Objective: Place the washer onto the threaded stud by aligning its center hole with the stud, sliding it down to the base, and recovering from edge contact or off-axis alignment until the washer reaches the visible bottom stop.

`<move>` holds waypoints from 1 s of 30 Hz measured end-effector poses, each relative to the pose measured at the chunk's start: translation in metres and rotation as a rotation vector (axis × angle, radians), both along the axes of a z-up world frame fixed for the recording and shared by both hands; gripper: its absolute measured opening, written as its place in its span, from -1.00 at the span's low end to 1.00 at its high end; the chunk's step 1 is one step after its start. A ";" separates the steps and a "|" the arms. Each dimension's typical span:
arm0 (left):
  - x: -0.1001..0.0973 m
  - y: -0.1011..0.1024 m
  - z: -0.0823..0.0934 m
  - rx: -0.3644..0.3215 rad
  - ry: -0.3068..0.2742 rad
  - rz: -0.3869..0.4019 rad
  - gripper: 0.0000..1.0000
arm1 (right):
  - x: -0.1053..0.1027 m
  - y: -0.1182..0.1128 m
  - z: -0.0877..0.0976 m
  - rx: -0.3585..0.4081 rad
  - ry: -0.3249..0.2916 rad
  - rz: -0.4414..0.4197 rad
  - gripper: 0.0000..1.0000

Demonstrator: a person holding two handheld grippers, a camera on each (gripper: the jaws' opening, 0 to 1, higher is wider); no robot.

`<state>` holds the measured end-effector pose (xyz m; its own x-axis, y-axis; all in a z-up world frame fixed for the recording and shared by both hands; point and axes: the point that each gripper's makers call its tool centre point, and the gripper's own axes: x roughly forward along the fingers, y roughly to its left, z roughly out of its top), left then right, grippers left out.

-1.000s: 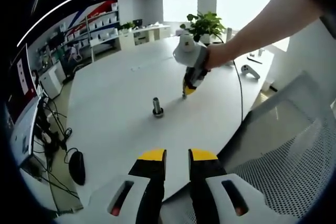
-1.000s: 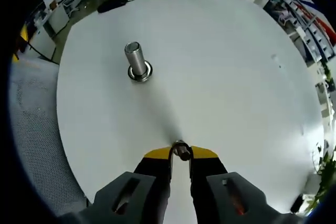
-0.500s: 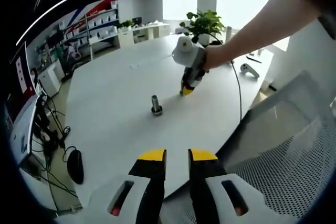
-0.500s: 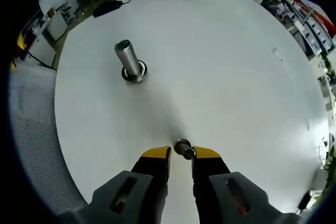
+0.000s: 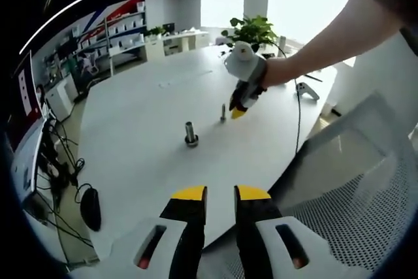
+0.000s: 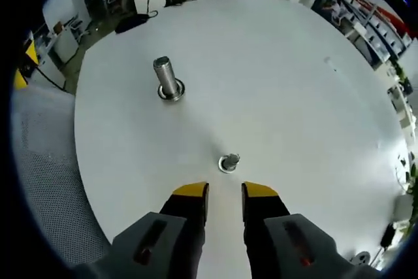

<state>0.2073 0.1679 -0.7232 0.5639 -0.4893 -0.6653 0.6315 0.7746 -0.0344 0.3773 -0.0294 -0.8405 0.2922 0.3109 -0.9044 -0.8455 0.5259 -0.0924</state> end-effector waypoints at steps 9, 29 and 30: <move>0.001 -0.001 0.006 -0.008 -0.032 -0.003 -0.71 | -0.035 -0.014 0.033 0.079 -0.049 -0.066 -0.54; 0.010 -0.002 0.045 -0.196 -0.160 0.049 -0.67 | -0.089 -0.044 0.150 0.464 -0.299 -0.347 -0.32; 0.010 -0.002 0.046 -0.201 -0.167 0.055 -0.66 | -0.093 -0.047 0.153 0.477 -0.298 -0.368 -0.32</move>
